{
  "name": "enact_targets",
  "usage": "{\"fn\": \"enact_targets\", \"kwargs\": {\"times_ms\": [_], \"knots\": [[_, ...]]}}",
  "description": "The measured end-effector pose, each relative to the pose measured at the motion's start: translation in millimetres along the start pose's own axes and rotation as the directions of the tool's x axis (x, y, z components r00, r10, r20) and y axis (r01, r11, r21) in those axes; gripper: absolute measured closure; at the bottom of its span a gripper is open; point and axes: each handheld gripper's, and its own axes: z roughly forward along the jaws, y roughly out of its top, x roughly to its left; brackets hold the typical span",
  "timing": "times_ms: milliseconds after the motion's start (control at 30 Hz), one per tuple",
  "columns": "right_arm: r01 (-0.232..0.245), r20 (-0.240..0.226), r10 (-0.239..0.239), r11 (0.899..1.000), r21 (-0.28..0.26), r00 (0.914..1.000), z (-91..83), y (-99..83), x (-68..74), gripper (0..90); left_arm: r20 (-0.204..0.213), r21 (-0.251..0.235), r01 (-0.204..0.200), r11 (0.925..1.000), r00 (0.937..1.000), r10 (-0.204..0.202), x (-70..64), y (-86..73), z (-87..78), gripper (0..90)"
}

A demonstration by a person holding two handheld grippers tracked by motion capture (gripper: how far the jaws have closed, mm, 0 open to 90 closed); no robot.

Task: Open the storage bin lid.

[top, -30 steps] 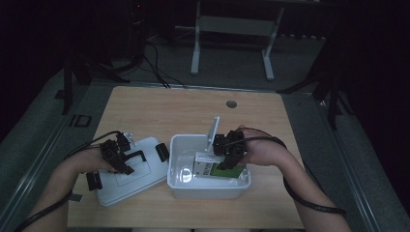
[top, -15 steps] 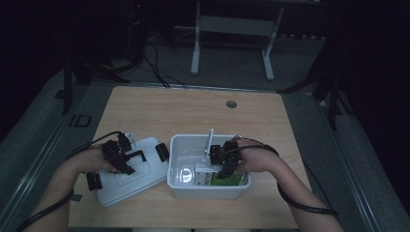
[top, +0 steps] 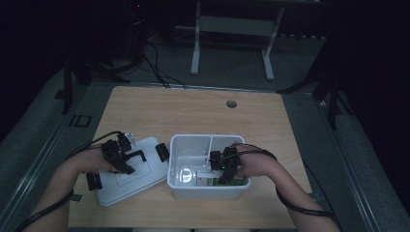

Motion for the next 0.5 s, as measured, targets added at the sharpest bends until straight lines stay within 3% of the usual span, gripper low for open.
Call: {"fn": "enact_targets", "kwargs": {"times_ms": [367, 500], "knots": [[-0.007, -0.015, 0.007, 1.0, 0.012, 0.9999, 0.4, -0.2, -1.6, 60.8, 0.002, 0.007, -0.003, 1.0, 1.0, 0.003, -0.4, 0.6, 0.7, 39.9], [-0.008, -0.026, 0.008, 1.0, -0.01, 0.9996, -7.1, -1.8, -1.5, 58.5, 0.002, 0.004, -0.002, 1.0, 1.0, 0.002, -0.8, 0.5, 0.0, 39.9]]}}
